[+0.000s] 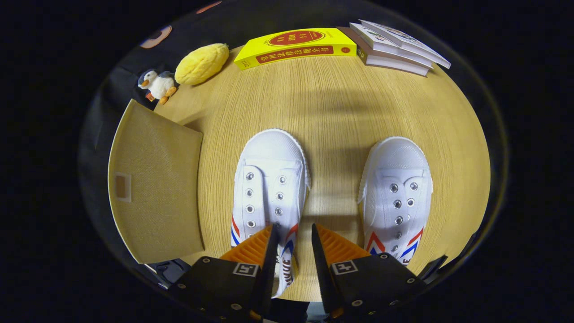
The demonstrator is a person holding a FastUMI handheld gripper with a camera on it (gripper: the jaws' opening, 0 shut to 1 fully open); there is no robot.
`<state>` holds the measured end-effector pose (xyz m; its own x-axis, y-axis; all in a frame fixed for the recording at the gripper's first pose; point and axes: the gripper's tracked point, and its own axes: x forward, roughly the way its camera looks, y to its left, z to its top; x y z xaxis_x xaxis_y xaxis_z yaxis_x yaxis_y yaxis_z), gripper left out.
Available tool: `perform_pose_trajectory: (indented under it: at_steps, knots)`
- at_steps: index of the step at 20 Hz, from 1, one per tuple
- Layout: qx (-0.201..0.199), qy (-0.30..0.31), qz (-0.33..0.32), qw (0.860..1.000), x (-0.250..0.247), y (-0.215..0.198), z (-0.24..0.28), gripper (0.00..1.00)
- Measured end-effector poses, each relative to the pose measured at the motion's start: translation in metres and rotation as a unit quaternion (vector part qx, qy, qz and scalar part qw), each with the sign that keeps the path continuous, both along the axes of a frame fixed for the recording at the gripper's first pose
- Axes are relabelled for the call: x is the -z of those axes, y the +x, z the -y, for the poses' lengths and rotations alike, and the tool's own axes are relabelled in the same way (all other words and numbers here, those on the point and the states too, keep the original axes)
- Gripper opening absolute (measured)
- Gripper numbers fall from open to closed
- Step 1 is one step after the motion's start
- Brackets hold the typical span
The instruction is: Open the storage box then place both shoes into the box .Put the left shoe in first, then the right shoe, with the right side of both shoes facing outward in a uniform manner.
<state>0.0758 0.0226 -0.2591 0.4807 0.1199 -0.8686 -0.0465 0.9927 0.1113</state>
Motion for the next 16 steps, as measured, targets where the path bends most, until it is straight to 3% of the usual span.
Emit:
perform_pose_trajectory:
  at_steps: [3, 5, 8, 10, 12, 13, 16]
  knots:
    - [-0.005, 0.031, 0.002, 0.999, 0.003, 0.000, 0.000, 0.59]
    - [0.003, 0.053, -0.001, 0.999, 0.008, 0.002, -0.003, 0.60]
    - [0.003, 0.039, -0.002, 0.999, 0.012, 0.004, -0.008, 0.60]
    - [-0.002, 0.027, 0.002, 1.000, 0.012, 0.005, -0.015, 0.57]
    - [-0.025, -0.009, 0.011, 1.000, 0.012, 0.008, -0.016, 0.38]
    - [-0.029, -0.023, 0.014, 0.999, 0.013, 0.004, -0.015, 0.34]
    - [-0.018, -0.009, 0.018, 1.000, 0.013, 0.005, -0.014, 0.32]
